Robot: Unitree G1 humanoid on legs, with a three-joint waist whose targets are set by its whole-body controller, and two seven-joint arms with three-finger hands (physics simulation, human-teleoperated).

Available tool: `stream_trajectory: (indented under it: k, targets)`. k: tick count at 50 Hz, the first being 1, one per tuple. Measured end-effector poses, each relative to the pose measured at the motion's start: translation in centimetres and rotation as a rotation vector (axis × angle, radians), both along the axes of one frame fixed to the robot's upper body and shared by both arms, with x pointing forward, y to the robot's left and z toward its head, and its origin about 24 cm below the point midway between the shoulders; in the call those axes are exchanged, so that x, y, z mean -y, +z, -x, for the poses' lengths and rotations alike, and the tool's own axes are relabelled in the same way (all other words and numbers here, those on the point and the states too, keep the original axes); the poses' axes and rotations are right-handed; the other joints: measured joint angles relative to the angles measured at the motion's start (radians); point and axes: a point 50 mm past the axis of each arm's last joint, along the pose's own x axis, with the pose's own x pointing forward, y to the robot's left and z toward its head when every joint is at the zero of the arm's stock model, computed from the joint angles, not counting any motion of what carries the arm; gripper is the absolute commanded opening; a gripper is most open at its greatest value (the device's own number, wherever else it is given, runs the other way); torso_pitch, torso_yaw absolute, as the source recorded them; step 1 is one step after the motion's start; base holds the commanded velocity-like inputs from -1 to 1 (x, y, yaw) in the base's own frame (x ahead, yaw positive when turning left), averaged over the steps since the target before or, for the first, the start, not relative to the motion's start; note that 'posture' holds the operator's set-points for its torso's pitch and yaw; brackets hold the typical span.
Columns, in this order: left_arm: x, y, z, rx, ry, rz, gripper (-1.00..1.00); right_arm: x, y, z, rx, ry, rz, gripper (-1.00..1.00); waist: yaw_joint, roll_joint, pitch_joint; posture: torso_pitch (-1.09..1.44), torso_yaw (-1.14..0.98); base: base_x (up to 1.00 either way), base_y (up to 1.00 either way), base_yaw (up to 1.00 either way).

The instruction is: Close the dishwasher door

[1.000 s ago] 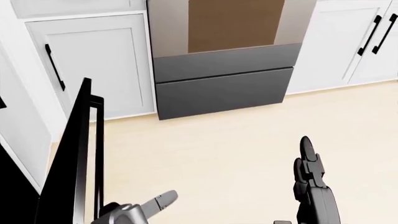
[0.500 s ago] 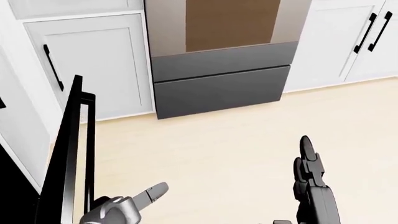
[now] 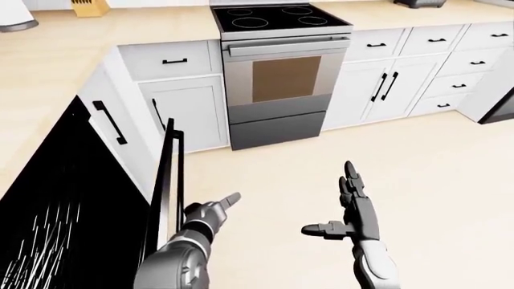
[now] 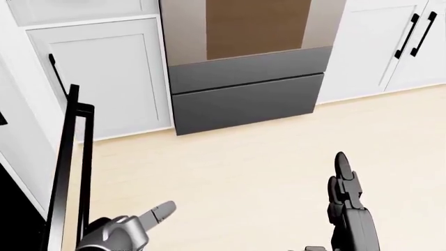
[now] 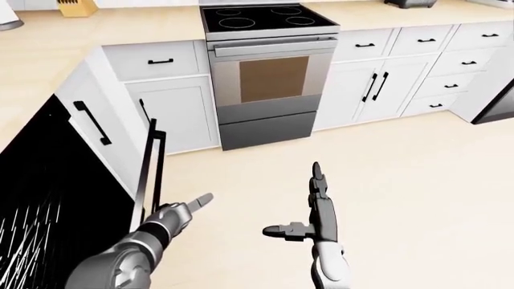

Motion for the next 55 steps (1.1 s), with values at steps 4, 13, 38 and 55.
stream_trajectory:
  k: [4, 13, 38, 55]
  targets:
    - [-0.2, 0.1, -0.1, 0.001, 0.007, 0.000, 1.00, 0.0, 0.0, 0.0, 0.001, -0.001, 0.000, 1.00, 0.000, 0.001, 0.001, 0.00, 0.00, 0.00, 0.00, 0.00]
    - [-0.9, 0.3, -0.3, 0.007, 0.026, -0.004, 1.00, -0.1, 0.0, 0.0, 0.001, 0.000, 0.001, 1.00, 0.001, 0.003, 0.001, 0.00, 0.00, 0.00, 0.00, 0.00]
    - [-3.1, 1.1, -0.7, 0.023, 0.100, -0.031, 1.00, -0.2, 0.1, 0.0, 0.002, 0.002, 0.003, 1.00, 0.001, 0.015, 0.002, 0.00, 0.00, 0.00, 0.00, 0.00]
    - [-4.6, 1.4, -0.7, 0.037, 0.129, -0.047, 1.00, -0.3, -0.1, -0.3, -0.004, 0.006, 0.003, 1.00, 0.005, 0.025, 0.004, 0.00, 0.00, 0.00, 0.00, 0.00]
